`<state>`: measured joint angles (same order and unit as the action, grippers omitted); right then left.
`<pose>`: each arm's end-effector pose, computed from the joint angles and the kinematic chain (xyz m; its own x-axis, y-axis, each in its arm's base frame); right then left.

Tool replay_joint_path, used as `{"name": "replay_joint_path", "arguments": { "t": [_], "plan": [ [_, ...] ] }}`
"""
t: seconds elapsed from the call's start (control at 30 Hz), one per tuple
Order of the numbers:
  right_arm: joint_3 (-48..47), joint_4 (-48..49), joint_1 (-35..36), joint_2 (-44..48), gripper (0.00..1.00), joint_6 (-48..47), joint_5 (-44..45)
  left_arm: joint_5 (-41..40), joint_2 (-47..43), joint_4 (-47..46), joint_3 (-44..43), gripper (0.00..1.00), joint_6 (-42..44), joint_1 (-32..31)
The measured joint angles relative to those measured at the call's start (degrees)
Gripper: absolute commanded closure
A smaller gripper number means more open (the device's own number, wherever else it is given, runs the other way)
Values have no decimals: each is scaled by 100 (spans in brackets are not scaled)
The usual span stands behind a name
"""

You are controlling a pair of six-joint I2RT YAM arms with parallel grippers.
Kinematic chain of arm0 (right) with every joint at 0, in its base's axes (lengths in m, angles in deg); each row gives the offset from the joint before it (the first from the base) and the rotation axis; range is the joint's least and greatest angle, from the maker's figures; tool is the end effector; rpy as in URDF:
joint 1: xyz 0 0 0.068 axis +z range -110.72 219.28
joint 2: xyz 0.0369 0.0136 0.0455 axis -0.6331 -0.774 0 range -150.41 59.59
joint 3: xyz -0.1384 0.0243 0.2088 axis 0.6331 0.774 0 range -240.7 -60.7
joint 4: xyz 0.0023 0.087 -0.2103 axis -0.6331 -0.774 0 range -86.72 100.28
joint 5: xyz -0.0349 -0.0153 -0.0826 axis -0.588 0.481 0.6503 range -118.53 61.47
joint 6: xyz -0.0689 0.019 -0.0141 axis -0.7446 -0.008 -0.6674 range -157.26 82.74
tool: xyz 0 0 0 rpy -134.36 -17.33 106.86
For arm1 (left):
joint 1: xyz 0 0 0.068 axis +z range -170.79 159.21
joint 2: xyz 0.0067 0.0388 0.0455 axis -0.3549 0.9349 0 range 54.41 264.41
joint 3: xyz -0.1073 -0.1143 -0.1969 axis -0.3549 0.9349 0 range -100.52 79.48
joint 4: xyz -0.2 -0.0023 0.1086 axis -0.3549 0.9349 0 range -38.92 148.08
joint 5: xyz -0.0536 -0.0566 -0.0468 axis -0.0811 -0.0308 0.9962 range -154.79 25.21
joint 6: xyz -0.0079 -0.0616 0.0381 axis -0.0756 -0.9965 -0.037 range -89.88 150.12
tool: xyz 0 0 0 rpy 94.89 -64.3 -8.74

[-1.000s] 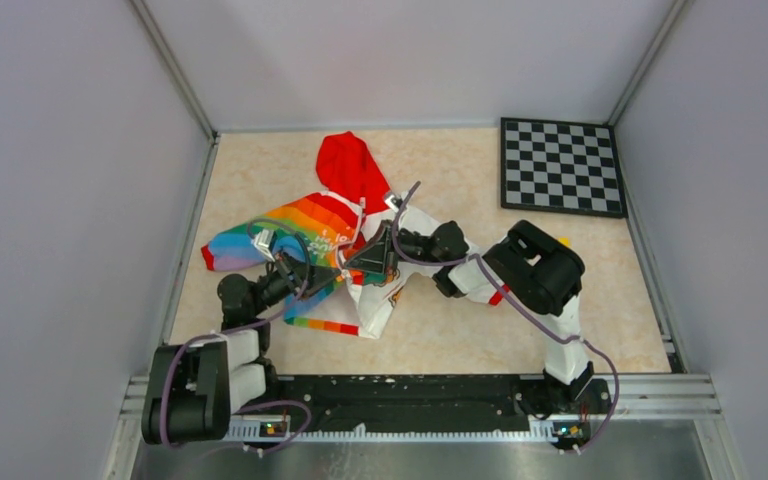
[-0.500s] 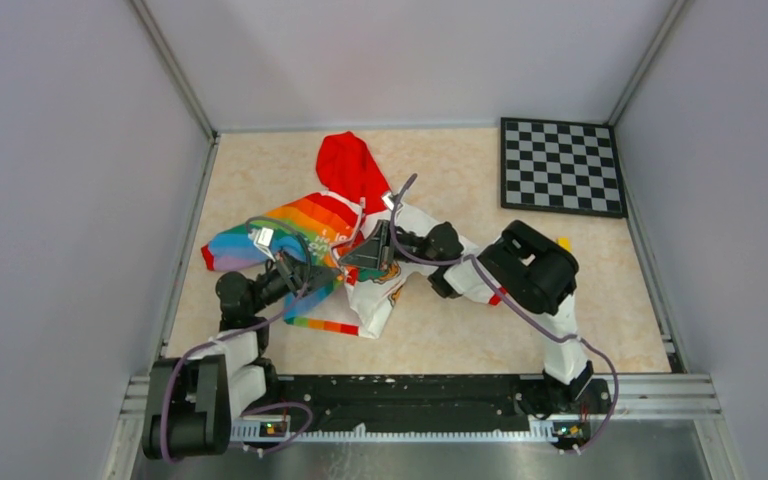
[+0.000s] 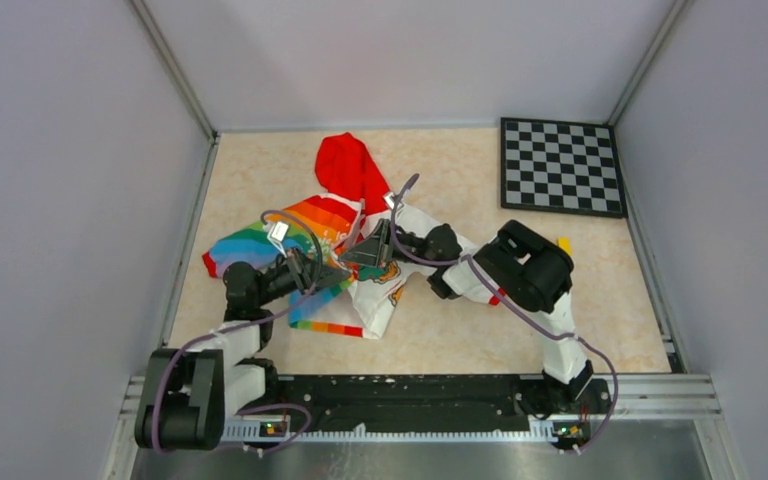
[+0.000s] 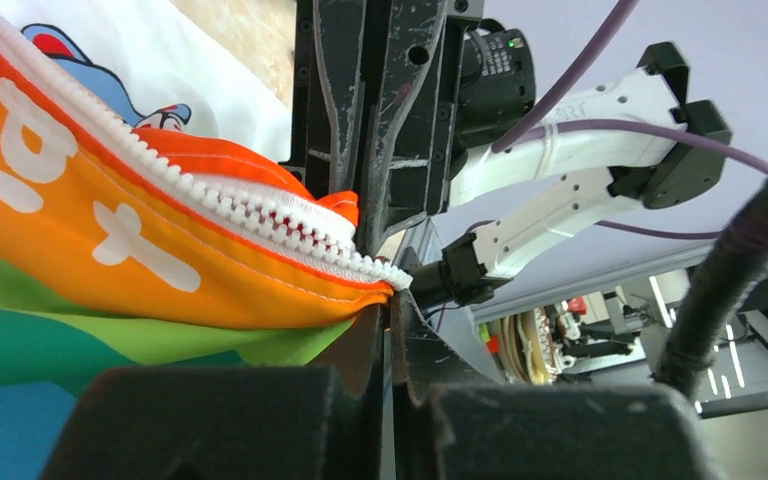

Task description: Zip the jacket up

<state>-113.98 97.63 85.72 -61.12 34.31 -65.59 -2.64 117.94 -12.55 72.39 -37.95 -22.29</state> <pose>0.2452 0.3107 0.1939 -0.8447 0.2104 -0.4921 -0.5291 -0.1902 0.8270 0.1774 -0.0582 0.2026 -0.7781 -0.4130 -0.4732 0.4483 0.1626 -0.8790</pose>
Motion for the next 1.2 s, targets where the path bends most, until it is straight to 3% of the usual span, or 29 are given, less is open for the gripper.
{"name": "replay_joint_path", "arguments": {
  "t": [0.27, 0.43, 0.67, 0.97, 1.03, 1.2],
  "plan": [
    [326, -136, -48, 109, 100, -44, 258, -48, -282, 2503, -581, 100, 1502, -103],
    [326, -166, -42, 111, 100, -44, 295, -66, -341, 3097, -763, 100, 1904, -103],
    [542, -166, -11, 262, 100, -57, 391, -221, -529, 3532, -778, 100, 2114, -111],
    [568, -142, 7, 334, 100, -61, 472, -354, -813, 3167, -531, 75, 1685, -114],
    [568, -138, 7, 334, 100, -61, 476, -376, -885, 3115, -483, 76, 1600, -114],
    [568, -120, 7, 334, 100, -59, 498, -433, -938, 3062, -472, 92, 1506, -114]
  ]
}}
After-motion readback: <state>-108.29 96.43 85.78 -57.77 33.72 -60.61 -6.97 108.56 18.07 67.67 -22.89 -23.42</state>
